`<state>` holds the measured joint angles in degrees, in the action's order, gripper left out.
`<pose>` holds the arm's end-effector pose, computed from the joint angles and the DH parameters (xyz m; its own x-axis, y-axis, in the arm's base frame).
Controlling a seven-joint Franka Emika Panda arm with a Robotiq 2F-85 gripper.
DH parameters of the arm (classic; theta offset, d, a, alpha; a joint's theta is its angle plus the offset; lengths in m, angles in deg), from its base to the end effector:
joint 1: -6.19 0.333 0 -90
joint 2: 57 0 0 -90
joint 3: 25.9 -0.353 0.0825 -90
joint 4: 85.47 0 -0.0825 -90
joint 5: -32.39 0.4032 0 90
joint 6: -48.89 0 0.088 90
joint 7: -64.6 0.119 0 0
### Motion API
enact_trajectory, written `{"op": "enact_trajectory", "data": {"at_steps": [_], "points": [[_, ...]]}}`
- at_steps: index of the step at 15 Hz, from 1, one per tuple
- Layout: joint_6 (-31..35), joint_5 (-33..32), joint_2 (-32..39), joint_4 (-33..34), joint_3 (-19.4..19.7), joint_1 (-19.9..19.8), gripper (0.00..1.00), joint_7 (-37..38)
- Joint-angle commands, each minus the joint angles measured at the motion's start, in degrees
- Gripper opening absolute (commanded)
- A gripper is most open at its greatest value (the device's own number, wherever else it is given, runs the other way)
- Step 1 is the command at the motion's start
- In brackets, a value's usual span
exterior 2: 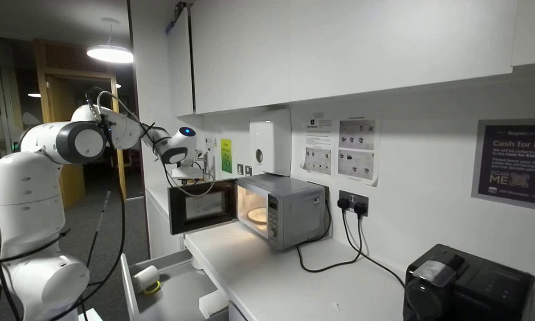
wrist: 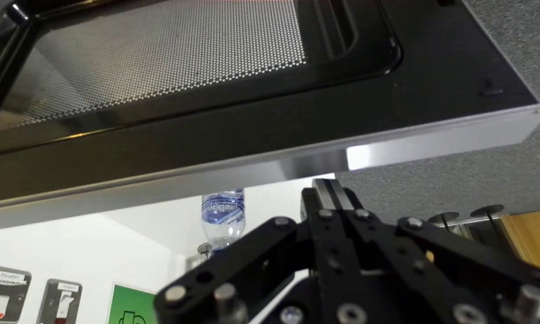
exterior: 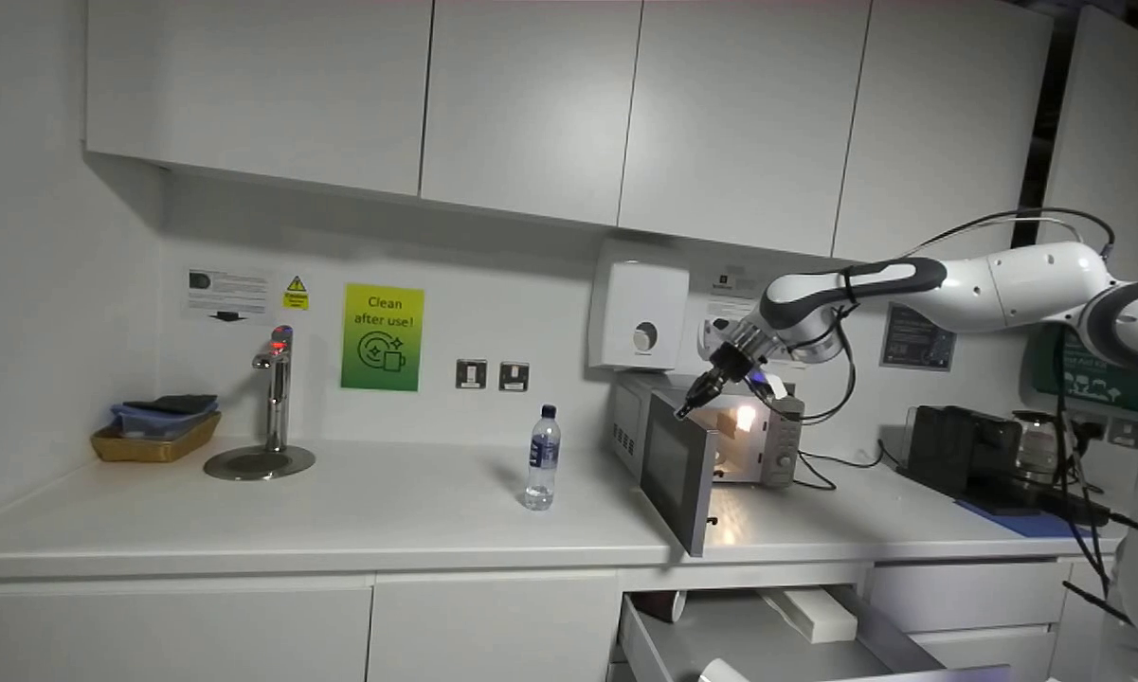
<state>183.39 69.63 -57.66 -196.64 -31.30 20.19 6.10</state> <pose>0.5757 0.2179 0.5544 0.4441 0.6418 0.6252 0.8483 -0.5258 -0.0628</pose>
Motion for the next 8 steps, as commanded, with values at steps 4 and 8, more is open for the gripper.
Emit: {"op": "enact_trajectory", "data": {"at_steps": [4, 8], "points": [[-6.09, -0.32, 2.58, 4.22, -0.99, -3.17, 0.00, 0.35], [-6.83, -2.92, 2.27, 4.05, -0.86, -3.98, 0.00, 1.77]]}}
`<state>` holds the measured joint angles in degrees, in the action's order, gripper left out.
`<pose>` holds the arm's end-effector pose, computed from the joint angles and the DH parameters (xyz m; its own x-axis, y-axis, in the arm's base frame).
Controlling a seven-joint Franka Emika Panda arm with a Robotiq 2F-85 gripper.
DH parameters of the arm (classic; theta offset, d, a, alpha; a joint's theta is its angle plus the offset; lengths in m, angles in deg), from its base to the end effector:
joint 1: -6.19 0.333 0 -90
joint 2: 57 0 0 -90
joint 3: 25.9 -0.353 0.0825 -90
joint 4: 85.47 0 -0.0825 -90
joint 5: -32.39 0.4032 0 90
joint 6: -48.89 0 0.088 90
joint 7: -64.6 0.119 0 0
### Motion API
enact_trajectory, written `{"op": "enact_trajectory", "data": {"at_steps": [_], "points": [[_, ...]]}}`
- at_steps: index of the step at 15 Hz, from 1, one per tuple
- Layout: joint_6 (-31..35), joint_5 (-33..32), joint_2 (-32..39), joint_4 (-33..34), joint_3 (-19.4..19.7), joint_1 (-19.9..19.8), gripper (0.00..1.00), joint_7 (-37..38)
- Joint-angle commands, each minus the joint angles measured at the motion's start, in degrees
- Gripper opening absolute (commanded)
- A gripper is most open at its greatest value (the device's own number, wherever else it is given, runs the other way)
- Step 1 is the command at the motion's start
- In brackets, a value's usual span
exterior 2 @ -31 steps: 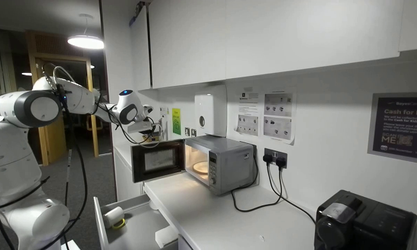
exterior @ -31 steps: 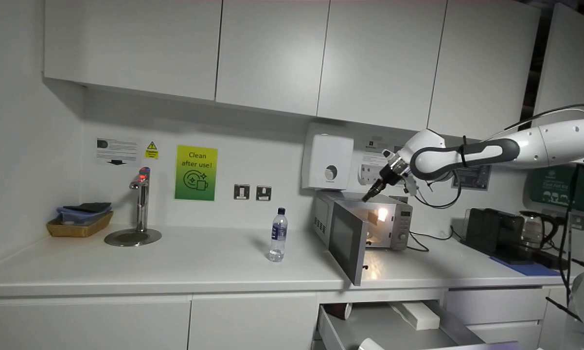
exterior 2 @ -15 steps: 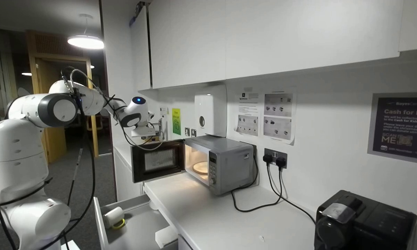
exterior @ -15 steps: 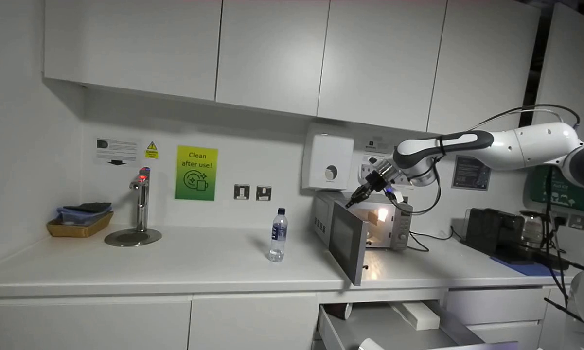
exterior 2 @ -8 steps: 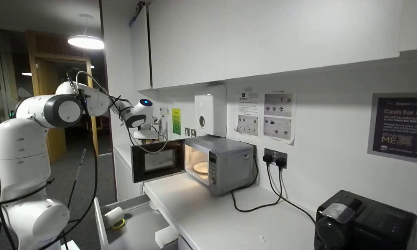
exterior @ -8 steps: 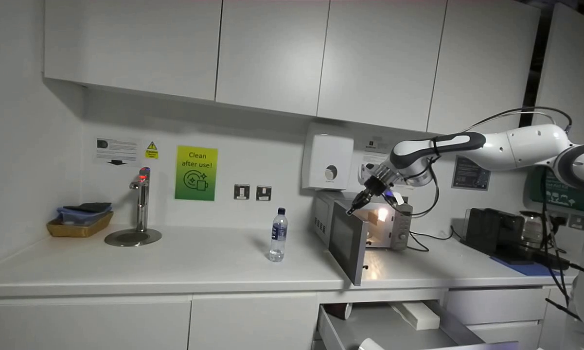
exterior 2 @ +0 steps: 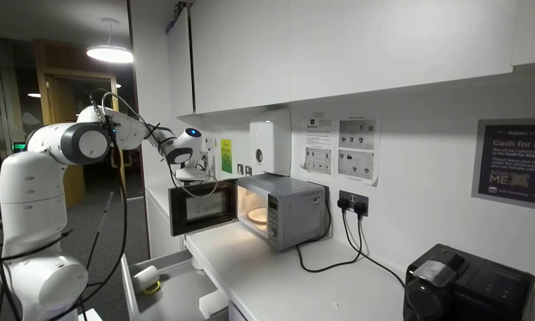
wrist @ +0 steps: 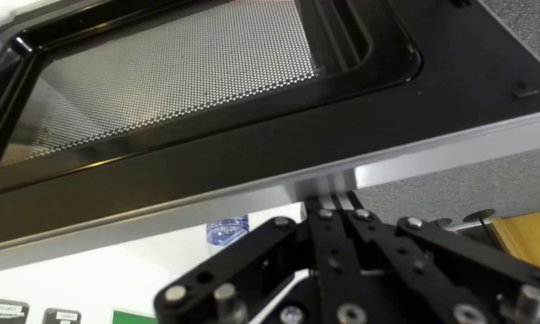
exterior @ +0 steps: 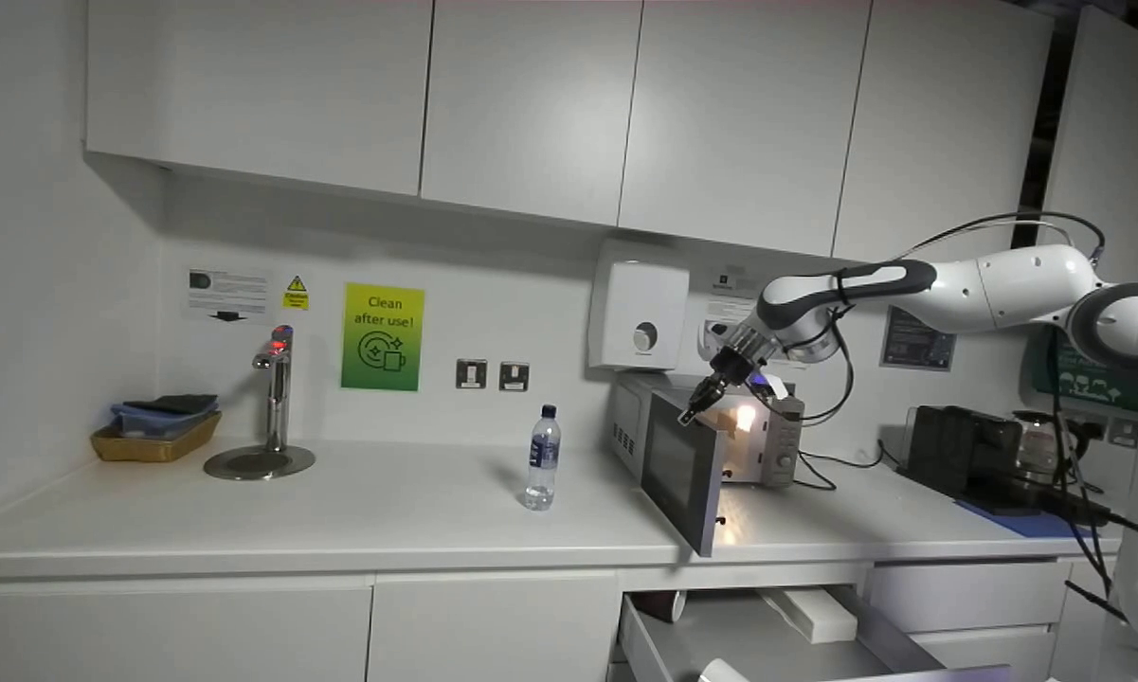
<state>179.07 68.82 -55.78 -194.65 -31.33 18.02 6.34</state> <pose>0.5882 0.2035 0.5451 0.4759 0.6520 0.5902 0.8467 -0.5211 -0.1070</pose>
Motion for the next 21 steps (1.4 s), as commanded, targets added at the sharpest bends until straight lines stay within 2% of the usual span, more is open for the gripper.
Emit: {"op": "enact_trajectory", "data": {"at_steps": [1, 11, 21], "points": [[-2.41, -2.86, 0.22, 1.99, -0.80, -1.95, 0.00, 1.79], [-1.22, -13.56, -2.18, 0.40, -0.29, -3.60, 0.00, 8.17], [-0.66, -16.05, -4.92, -2.34, 1.81, -6.42, 0.00, 12.61]]}}
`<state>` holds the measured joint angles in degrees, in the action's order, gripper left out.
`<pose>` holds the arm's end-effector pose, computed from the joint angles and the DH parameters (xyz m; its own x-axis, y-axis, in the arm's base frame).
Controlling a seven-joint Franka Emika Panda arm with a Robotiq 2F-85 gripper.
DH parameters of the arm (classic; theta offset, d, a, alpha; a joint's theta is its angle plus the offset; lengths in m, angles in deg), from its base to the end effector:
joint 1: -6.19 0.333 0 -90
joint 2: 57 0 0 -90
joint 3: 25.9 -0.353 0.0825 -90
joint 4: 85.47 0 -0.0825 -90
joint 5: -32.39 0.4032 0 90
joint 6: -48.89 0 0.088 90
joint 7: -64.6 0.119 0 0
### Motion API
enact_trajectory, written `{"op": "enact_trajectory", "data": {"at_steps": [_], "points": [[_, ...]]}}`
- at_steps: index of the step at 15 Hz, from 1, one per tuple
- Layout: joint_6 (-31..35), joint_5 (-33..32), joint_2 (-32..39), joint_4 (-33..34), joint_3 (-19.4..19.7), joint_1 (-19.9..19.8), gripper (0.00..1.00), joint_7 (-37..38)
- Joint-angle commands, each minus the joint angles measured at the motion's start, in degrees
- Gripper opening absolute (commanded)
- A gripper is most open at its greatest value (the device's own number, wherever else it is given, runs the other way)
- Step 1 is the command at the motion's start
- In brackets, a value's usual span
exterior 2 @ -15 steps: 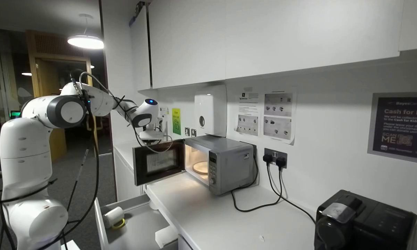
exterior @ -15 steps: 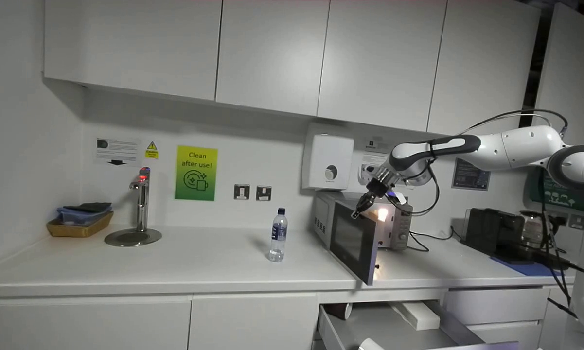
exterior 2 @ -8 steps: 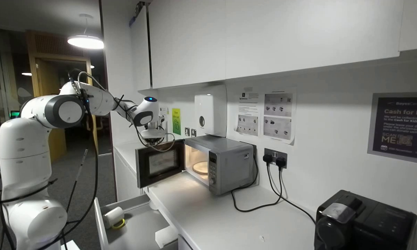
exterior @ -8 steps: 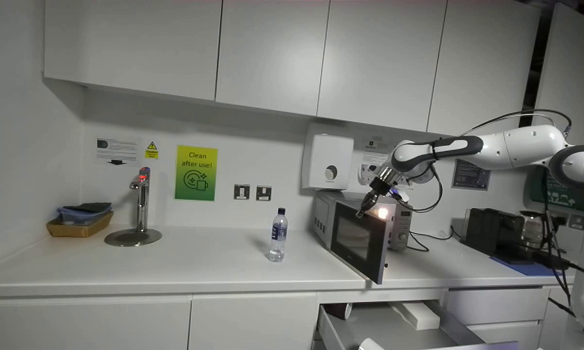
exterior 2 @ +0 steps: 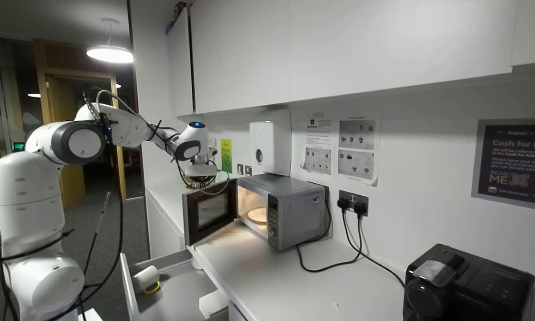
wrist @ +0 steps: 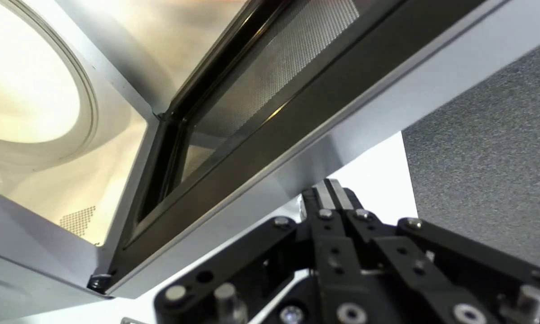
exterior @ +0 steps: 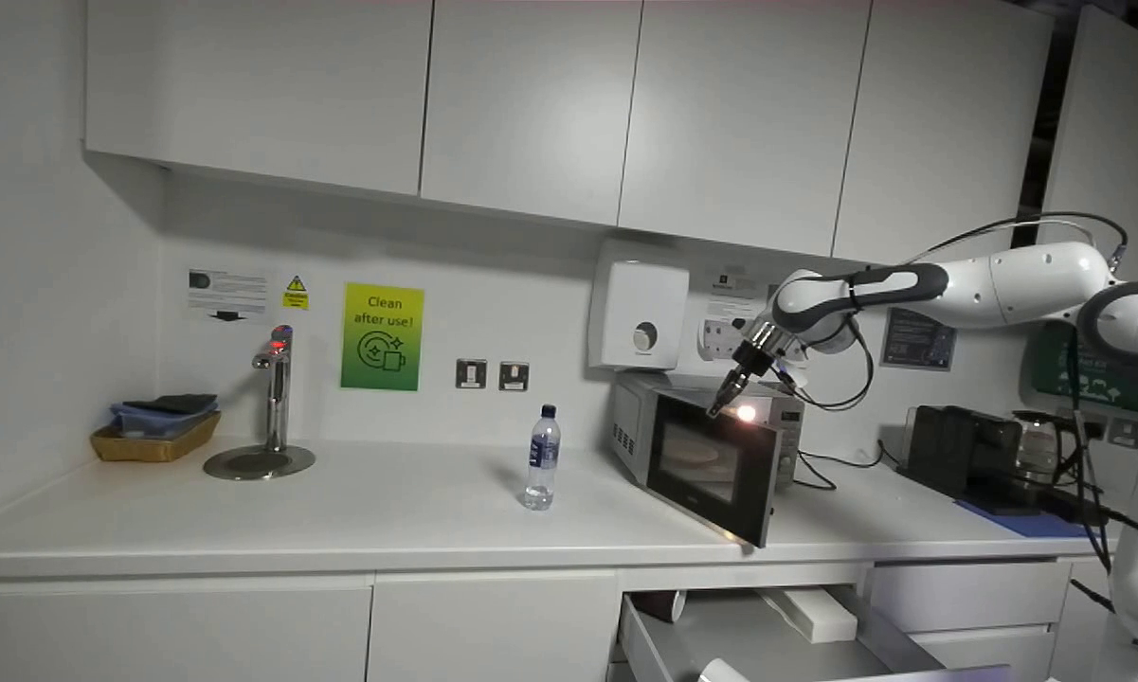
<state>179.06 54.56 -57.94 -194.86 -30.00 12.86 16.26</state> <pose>0.5986 0.1273 0.5623 0.5853 0.6515 0.4827 0.7418 -0.6706 0.0057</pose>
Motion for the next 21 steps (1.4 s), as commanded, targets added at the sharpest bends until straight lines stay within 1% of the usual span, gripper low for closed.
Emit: {"op": "enact_trajectory", "data": {"at_steps": [1, 6, 11, 13, 18, 21], "points": [[-0.68, -1.99, -2.98, -2.54, 0.77, -1.54, 0.00, 3.34], [-0.46, -3.69, -4.30, -5.24, 2.44, -3.05, 0.00, 7.27], [0.92, -8.41, -6.05, -7.57, 3.86, -4.17, 0.00, 12.32], [2.82, -13.15, -6.62, -8.30, 3.97, -4.68, 0.00, 16.29], [7.58, -29.21, -7.64, -10.42, 3.94, -6.09, 0.00, 29.86], [9.14, -35.51, -7.75, -11.56, 4.00, -6.89, 0.00, 37.40]]}}
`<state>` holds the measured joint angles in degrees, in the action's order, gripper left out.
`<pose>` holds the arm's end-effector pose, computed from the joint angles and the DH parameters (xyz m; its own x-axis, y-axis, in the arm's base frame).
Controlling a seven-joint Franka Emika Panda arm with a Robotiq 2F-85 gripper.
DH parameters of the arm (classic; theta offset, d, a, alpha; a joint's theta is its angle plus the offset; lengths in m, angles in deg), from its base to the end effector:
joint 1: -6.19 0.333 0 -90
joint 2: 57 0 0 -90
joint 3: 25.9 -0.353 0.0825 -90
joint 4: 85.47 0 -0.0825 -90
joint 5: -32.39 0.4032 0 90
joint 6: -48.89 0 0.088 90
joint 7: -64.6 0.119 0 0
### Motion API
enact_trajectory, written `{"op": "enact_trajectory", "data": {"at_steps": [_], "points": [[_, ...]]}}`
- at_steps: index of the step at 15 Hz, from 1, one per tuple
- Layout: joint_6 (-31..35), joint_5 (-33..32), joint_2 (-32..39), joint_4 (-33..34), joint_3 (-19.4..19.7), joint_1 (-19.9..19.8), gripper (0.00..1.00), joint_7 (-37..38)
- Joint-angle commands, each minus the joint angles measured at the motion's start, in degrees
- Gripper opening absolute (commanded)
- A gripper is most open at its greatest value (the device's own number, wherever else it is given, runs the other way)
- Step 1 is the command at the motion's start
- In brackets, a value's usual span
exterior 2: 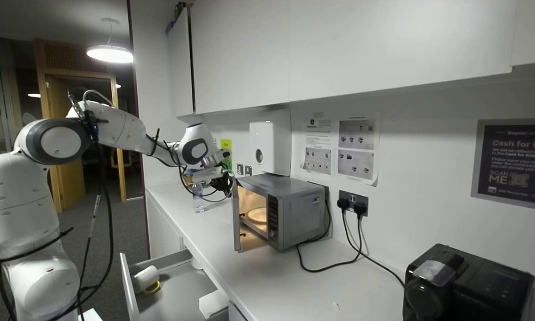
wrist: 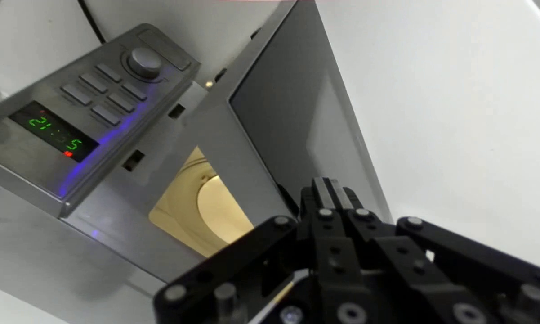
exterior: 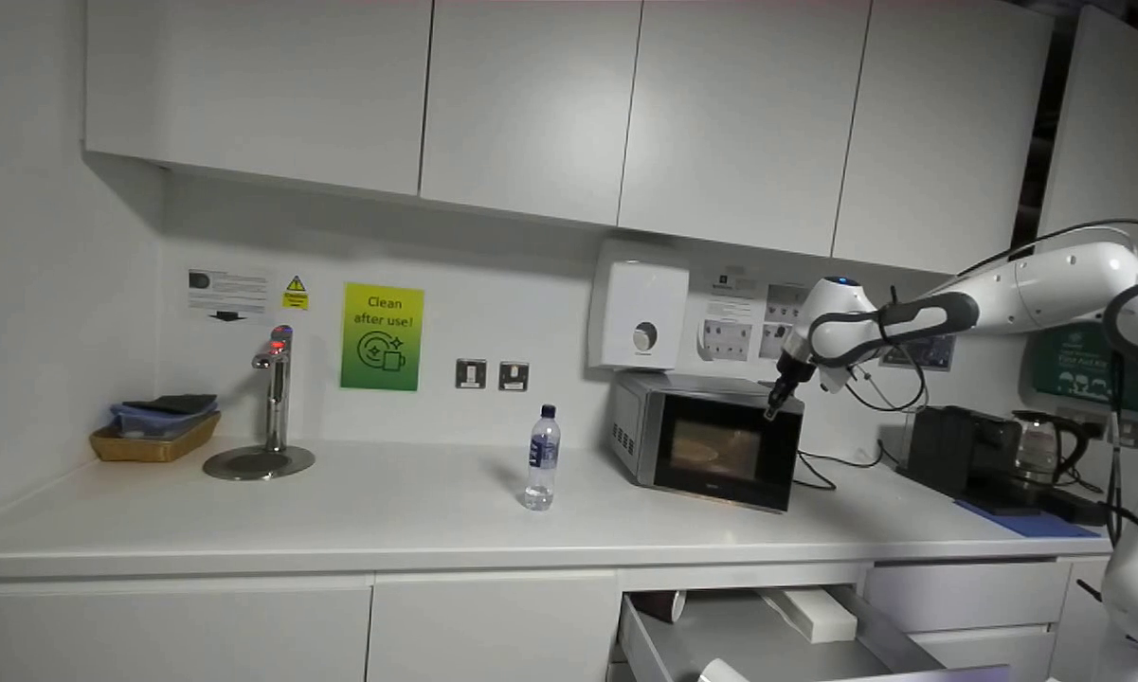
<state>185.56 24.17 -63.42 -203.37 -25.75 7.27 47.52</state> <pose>0.5782 0.0068 0.5521 0.8406 0.4037 0.3612 0.3299 -0.9104 0.2499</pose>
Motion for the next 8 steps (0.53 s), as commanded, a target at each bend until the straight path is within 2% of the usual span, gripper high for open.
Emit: {"op": "enact_trajectory", "data": {"at_steps": [1, 8], "points": [[2.93, -6.44, -2.31, -3.42, -0.25, -1.50, 0.00, 8.32], [11.07, -9.78, -0.89, -4.51, 0.31, -3.54, 0.00, 21.54]]}}
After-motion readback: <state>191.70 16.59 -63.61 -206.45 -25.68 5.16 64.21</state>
